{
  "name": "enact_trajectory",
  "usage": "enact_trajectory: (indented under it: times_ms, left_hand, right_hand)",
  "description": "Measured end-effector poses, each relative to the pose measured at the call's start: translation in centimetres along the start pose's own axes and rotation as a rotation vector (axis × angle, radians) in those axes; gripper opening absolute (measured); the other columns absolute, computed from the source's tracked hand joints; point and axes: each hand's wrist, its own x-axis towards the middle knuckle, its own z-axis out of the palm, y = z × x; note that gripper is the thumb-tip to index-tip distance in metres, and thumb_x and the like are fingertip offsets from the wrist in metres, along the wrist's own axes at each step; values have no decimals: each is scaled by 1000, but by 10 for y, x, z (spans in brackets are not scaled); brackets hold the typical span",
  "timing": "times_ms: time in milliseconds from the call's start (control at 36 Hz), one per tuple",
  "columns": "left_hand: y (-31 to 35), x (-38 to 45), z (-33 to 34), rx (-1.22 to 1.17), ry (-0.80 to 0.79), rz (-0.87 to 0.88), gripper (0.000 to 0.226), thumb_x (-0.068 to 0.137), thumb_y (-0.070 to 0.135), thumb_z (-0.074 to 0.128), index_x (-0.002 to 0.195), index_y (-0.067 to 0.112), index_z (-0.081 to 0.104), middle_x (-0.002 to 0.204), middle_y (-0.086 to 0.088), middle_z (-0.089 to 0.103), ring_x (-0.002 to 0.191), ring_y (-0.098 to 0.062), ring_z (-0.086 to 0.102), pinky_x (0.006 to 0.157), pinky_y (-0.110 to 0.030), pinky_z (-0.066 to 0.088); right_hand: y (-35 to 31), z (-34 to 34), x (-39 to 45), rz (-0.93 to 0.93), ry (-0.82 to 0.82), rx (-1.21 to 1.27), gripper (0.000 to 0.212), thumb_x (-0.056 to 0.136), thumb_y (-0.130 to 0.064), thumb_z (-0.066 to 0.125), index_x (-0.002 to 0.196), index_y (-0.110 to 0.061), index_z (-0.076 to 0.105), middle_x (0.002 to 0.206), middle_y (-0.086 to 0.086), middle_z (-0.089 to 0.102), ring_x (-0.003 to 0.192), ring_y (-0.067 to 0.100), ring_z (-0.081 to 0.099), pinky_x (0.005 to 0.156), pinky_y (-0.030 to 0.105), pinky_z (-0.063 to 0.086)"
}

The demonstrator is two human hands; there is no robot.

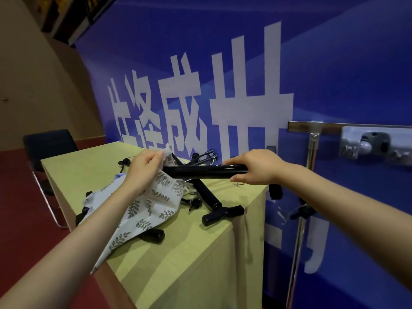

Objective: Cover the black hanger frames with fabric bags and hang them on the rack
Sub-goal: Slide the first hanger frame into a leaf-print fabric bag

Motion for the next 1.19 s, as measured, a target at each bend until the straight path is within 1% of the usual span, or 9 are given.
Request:
enact_trajectory:
  times_ms: [111, 306, 500, 611, 667, 806, 917, 1056, 1194]
  left_hand:
    - [9, -5, 6, -186, -39, -107, 38, 102, 31, 43, 97, 4, 69, 97, -11, 68, 87, -23, 61, 76, -31, 48]
    - [30, -7, 20, -405, -111, -101, 25, 101, 29, 47, 90, 27, 70, 75, 11, 73, 68, 0, 67, 58, -11, 50]
    - [21, -5, 16, -108, -267, -15, 35, 103, 33, 38, 92, 18, 67, 84, 10, 60, 76, -4, 55, 68, -14, 39]
    - [9, -8, 23, 38, -414, -21, 55, 101, 44, 36, 86, -4, 58, 86, -26, 60, 76, -34, 57, 73, -34, 44]
    - [11, -9, 29, 92, -443, -23, 54, 100, 50, 32, 85, 5, 58, 82, -15, 55, 74, -21, 53, 71, -30, 38]
    - [13, -8, 42, 78, -429, -114, 54, 88, 73, 21, 90, 25, 46, 85, -3, 48, 79, -18, 52, 68, -31, 33]
    - [14, -11, 52, -62, -322, -198, 46, 92, 67, 30, 87, 24, 47, 70, -9, 42, 68, -19, 44, 66, -33, 28]
    - [14, -9, 54, -166, -207, -227, 49, 89, 69, 32, 87, 23, 47, 73, -9, 42, 71, -19, 42, 63, -32, 29]
    - [24, -11, 54, -117, -183, -221, 57, 90, 69, 33, 73, 15, 43, 67, -8, 40, 65, -19, 40, 62, -31, 27]
  right_hand:
    - [-14, 1, 7, -76, -81, 24, 53, 90, -55, 55, 140, -44, 43, 101, -16, 63, 82, 4, 50, 72, 28, 49]
    - [-35, 0, 20, -126, -101, 11, 45, 89, -55, 57, 126, -28, 58, 97, -4, 67, 84, 16, 59, 70, 33, 50]
    - [-37, -4, 18, -198, 9, -103, 50, 91, -57, 52, 134, -32, 52, 104, -9, 66, 89, 15, 62, 68, 32, 49]
    - [-34, -13, 17, -240, 127, -170, 48, 90, -56, 55, 133, -35, 53, 100, -10, 68, 78, 11, 56, 73, 29, 43]
    - [-32, -14, 20, -239, 135, -160, 47, 88, -58, 56, 129, -37, 56, 98, -12, 69, 76, 7, 49, 83, 27, 35]
    - [-28, -15, 26, -187, 342, -222, 43, 83, -62, 56, 110, -30, 69, 92, -9, 69, 100, 18, 58, 114, 46, 12]
    - [-33, -19, 27, -80, 440, -254, 48, 81, -53, 67, 121, -26, 65, 122, 2, 63, 129, 24, 46, 117, 58, 1]
    - [-34, -10, 16, -113, 831, 168, 21, 87, -24, 57, 101, -18, 70, 102, -1, 65, 104, 18, 57, 114, 45, 27]
    - [-46, 15, 8, 64, 939, 472, 21, 88, -23, 48, 83, -19, 69, 80, -24, 55, 83, 0, 51, 111, 39, 29]
